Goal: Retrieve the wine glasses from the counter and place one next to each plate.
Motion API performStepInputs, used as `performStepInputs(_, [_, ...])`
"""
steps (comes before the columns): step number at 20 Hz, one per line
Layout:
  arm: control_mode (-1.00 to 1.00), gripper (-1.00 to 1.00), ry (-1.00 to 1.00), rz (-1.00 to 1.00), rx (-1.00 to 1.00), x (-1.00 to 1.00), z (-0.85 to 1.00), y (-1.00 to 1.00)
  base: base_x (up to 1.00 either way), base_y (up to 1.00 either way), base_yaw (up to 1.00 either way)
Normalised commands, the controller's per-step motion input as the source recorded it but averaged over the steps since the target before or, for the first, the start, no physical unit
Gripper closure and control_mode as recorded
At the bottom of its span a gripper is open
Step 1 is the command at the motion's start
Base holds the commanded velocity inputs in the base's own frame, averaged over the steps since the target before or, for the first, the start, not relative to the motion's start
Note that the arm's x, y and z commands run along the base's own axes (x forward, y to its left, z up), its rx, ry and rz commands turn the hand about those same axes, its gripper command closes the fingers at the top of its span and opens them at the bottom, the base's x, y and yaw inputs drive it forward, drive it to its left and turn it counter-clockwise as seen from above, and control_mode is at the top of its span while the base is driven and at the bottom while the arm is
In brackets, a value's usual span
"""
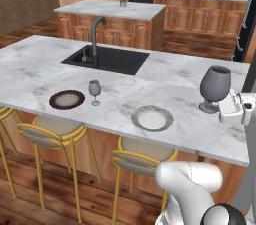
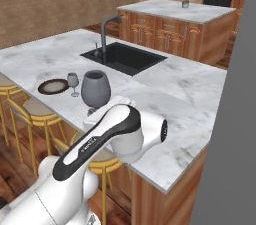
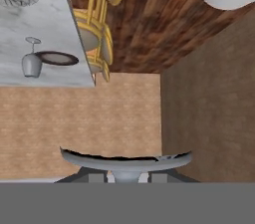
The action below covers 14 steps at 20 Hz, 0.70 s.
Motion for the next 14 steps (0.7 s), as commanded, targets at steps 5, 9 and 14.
performStepInputs(5, [-1.0, 1.0, 0.03, -0.04, 0.0, 0.52, -0.26, -0.17, 0.0, 0.0, 0.0])
performStepInputs(9, [-1.0, 1.0, 0.02, -0.03, 0.0, 0.47, -0.27, -0.12, 0.0, 0.0, 0.0])
performStepInputs(14, [-1.0, 1.0, 0.0, 0.0, -0.02, 0.35, -0.31, -0.02, 0.0, 0.0, 0.0])
